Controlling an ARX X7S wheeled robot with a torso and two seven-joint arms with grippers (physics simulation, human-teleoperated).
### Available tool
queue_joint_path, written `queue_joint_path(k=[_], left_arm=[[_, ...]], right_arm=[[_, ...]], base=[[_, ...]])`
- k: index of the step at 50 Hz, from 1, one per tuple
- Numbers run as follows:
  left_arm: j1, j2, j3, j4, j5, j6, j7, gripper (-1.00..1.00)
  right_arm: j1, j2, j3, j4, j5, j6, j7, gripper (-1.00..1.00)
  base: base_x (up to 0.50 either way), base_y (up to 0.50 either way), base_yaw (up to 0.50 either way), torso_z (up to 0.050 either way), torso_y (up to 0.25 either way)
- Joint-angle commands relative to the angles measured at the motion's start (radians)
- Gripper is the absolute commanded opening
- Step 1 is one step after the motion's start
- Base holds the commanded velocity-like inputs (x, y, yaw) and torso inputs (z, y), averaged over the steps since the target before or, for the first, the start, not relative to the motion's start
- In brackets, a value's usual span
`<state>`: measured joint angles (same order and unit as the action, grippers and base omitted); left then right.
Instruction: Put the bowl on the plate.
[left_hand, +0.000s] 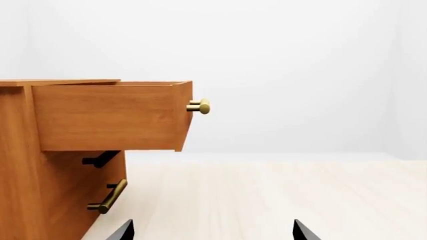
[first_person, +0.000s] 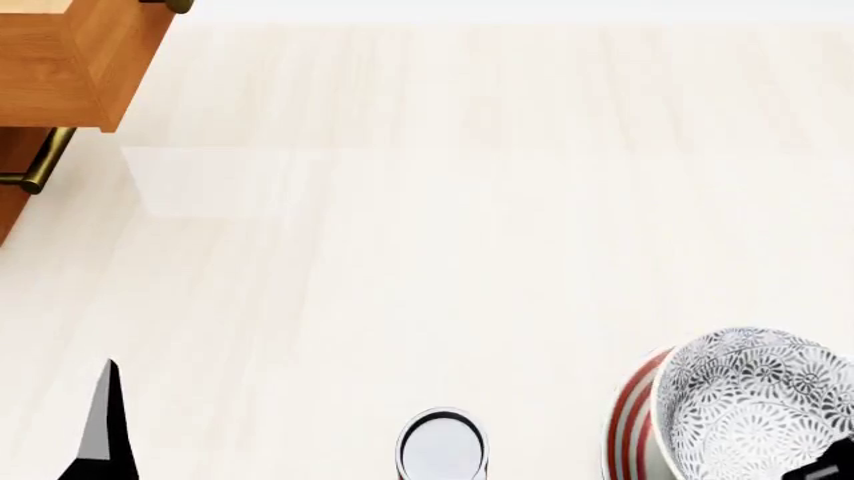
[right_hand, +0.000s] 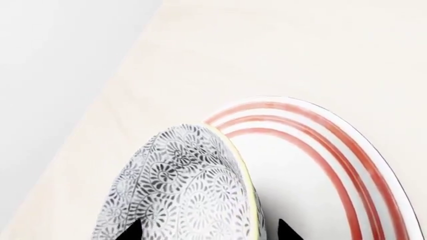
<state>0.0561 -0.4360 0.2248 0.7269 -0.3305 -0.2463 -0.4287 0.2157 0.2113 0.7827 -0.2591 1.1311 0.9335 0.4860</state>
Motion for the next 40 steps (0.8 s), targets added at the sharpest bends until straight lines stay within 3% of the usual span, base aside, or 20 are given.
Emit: queue_joint_path(k=[1, 22, 40], left_arm=[[0.001, -0.003, 0.002, 0.001, -0.001, 0.001, -0.003, 1.0], [-0.001, -0.009, 0.009, 0.017, -0.003, -0.009, -0.011, 1.0], [-0.002, -0.013, 0.011, 0.014, -0.005, -0.004, -0.014, 1.0]], right_arm=[[-0.006, 0.012, 0.022, -0.037, 0.046, 0.017, 0.029, 1.0], [-0.079, 0.039, 0.127, -0.109, 0.152, 0.029, 0.065, 1.0], [-0.059, 0.079, 0.174, -0.254, 0.377, 0.074, 0.223, 1.0]], base=[[0.0, 0.0, 0.0, 0.0, 0.0], [0.0, 0.0, 0.0, 0.0, 0.0], [0.0, 0.0, 0.0, 0.0, 0.0]])
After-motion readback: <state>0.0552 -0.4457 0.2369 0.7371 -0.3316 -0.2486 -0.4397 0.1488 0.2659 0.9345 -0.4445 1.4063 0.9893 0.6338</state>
